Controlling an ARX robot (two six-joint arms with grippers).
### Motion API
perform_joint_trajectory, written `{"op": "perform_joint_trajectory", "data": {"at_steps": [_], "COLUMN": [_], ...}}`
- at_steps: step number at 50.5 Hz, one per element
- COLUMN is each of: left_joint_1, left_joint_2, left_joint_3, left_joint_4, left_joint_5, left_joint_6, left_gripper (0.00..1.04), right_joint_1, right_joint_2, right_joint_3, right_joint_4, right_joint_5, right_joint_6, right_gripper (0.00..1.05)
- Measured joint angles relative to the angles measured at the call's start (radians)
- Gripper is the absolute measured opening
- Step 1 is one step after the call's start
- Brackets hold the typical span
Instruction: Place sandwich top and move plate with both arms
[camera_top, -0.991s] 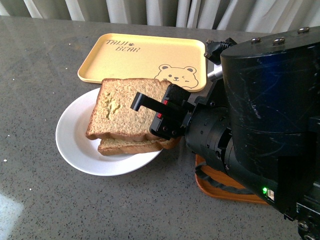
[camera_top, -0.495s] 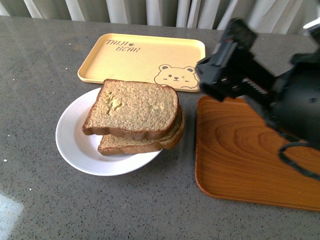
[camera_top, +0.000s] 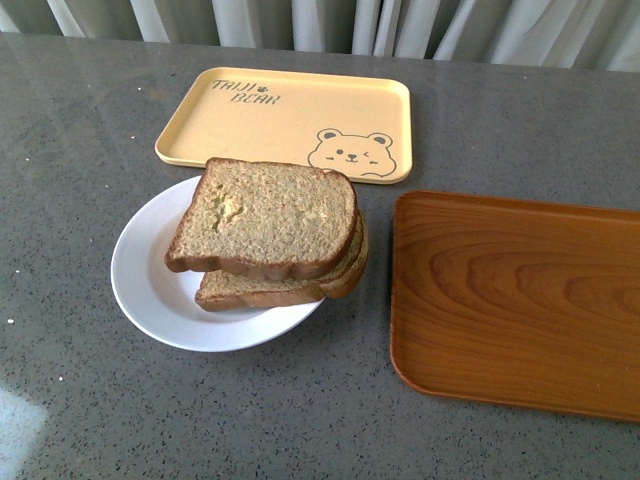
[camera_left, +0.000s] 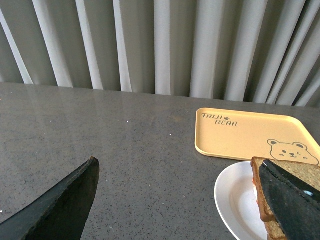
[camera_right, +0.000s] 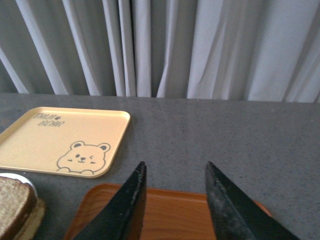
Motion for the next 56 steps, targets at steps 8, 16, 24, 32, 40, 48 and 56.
{"op": "perform_joint_trajectory", "data": {"at_steps": [8, 16, 24, 32, 40, 48, 56], "left_joint_1": [0.000, 0.000, 0.000, 0.000, 0.000, 0.000, 0.000], "left_joint_2": [0.000, 0.000, 0.000, 0.000, 0.000, 0.000, 0.000], "left_joint_3": [0.000, 0.000, 0.000, 0.000, 0.000, 0.000, 0.000], "left_joint_4": [0.000, 0.000, 0.000, 0.000, 0.000, 0.000, 0.000], "left_joint_5": [0.000, 0.000, 0.000, 0.000, 0.000, 0.000, 0.000], "left_joint_6": [0.000, 0.000, 0.000, 0.000, 0.000, 0.000, 0.000], "left_gripper": [0.96, 0.96, 0.96, 0.96, 0.96, 0.96, 0.96], "right_joint_1": [-0.071, -0.112, -0.171, -0.232, -0.232, -0.232, -0.232], "right_joint_2": [-0.113, -0.211, -0.337, -0.459, -0.555, -0.647, -0.713], "right_joint_3": [-0.076, -0.116, -0.117, -0.117, -0.118, -0.118, -0.118], "right_joint_4": [-0.017, -0.102, -0.208, -0.316, -0.407, -0.494, -0.557], "right_joint_5": [-0.064, -0.106, -0.187, -0.220, -0.220, -0.220, -0.220], "right_joint_6": [-0.023, -0.028, -0.029, -0.029, -0.029, -0.029, -0.029], "right_gripper": [0.02, 0.02, 0.02, 0.02, 0.02, 0.02, 0.02]}}
